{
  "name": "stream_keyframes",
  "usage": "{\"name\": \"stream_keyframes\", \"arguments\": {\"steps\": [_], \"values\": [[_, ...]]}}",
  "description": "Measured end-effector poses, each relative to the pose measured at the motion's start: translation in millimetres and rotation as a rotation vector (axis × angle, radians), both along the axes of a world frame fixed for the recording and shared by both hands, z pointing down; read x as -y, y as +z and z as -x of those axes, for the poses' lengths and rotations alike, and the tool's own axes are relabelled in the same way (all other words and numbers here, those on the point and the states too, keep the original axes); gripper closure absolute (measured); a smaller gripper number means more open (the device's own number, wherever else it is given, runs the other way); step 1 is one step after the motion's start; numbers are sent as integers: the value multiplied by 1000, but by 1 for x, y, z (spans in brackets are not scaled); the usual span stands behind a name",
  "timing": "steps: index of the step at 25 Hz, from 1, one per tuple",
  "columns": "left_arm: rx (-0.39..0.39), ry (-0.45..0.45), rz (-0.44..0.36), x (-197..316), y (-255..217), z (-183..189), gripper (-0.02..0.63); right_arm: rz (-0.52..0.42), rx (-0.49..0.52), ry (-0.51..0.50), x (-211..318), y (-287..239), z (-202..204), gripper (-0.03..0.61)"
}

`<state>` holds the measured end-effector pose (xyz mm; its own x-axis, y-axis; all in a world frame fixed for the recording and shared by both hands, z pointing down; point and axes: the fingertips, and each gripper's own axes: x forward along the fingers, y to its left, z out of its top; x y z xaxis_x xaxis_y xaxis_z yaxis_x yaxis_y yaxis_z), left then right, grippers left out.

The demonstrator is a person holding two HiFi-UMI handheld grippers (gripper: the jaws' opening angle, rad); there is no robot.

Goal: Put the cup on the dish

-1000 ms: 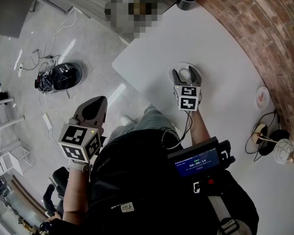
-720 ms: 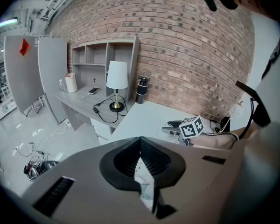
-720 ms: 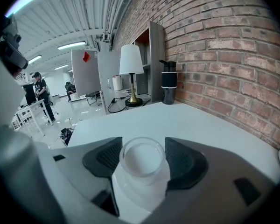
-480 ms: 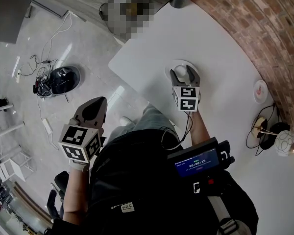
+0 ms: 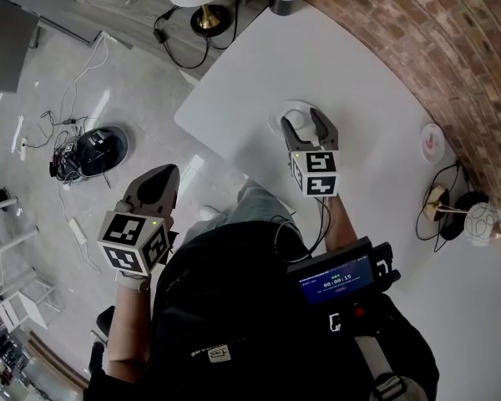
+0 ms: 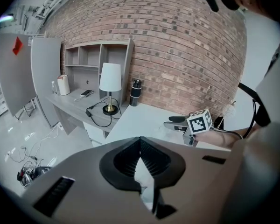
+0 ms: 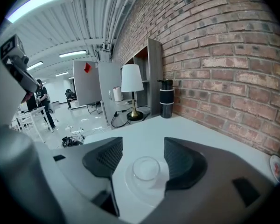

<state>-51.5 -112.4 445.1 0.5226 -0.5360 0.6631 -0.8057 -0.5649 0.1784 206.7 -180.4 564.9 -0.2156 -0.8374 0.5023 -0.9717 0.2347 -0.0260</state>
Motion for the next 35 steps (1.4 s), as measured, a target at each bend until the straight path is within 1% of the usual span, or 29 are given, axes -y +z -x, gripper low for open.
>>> {"name": "stream_keyframes", "arguments": {"steps": [3, 6, 11, 13, 16, 20, 22, 25, 28, 32, 35], "values": [[-16, 16, -7, 4, -3, -4, 607, -14, 39, -42, -2, -29, 11, 311], [-31, 36, -18, 7, -6, -9, 607, -46, 52, -96, -7, -59, 25, 313], [-63, 69, -41, 9, -13, -20, 607, -97, 105, -143, -21, -109, 43, 314], [-72, 82, -49, 10, -16, -22, 607, -126, 117, -158, -29, -127, 51, 371], [-84, 99, -61, 9, -21, -23, 607, -158, 118, -182, -43, -147, 62, 409], [-104, 120, -75, 9, -26, -26, 607, -174, 156, -209, -58, -162, 75, 499], [-114, 129, -78, 8, -27, -28, 607, -177, 193, -225, -66, -165, 82, 528], [-130, 146, -76, 6, -28, -31, 607, -180, 227, -234, -75, -169, 88, 549], [-148, 162, -82, 3, -30, -35, 607, -190, 224, -233, -85, -173, 92, 574], [-165, 189, -78, -1, -33, -38, 607, -196, 195, -231, -94, -175, 97, 574], [-174, 217, -66, -4, -32, -40, 607, -195, 194, -221, -95, -175, 99, 574]]}}
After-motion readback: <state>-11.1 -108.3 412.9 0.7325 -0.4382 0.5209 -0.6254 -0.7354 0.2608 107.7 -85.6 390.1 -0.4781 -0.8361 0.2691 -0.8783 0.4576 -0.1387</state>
